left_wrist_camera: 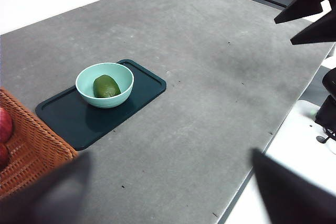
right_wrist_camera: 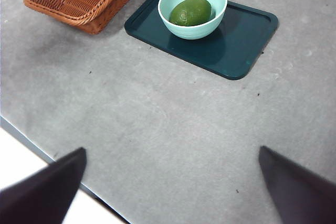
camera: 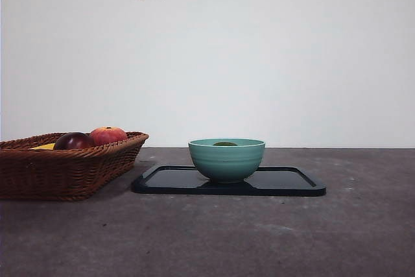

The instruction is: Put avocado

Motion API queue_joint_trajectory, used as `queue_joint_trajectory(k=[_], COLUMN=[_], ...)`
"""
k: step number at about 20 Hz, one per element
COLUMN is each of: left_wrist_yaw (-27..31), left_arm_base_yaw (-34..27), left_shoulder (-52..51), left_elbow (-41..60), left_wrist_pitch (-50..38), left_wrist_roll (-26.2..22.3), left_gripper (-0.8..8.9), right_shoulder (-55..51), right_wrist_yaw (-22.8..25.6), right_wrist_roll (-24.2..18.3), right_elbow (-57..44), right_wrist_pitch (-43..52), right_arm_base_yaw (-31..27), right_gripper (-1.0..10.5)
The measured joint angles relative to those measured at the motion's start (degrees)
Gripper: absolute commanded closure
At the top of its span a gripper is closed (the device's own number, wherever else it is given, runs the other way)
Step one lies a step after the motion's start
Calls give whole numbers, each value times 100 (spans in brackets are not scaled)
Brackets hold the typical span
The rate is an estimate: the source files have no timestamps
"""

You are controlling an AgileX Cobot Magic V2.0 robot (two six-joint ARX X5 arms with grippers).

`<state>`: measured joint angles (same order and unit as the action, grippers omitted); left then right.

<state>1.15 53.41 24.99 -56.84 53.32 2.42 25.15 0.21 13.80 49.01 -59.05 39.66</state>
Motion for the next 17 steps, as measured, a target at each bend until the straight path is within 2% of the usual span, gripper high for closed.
queue_joint_trajectory(k=[1,2,14,16,17], left_wrist_yaw=[0,0,0,0,-2], left_arm_base_yaw=[0,0,-31,-476,-964], left_shoulder=[0,0,0,2,9], left_elbow=[0,0,0,0,0], left_wrist_pitch=[0,-2,0,2,0], left_wrist_roll=[2,2,4,4,4], left_gripper=[816,799,794,794,794], right_shoulder=[0,0,0,0,0], right_wrist_yaw=[-2,-11,-22,-22,-20], right_wrist_roll=[-2,-2,-2,-2,-2], right_elbow=[0,0,0,0,0], right_wrist_pitch=[-2,0,15,15,15], right_arm_base_yaw=[0,0,0,0,0], right_gripper=[961,921,923,923,923])
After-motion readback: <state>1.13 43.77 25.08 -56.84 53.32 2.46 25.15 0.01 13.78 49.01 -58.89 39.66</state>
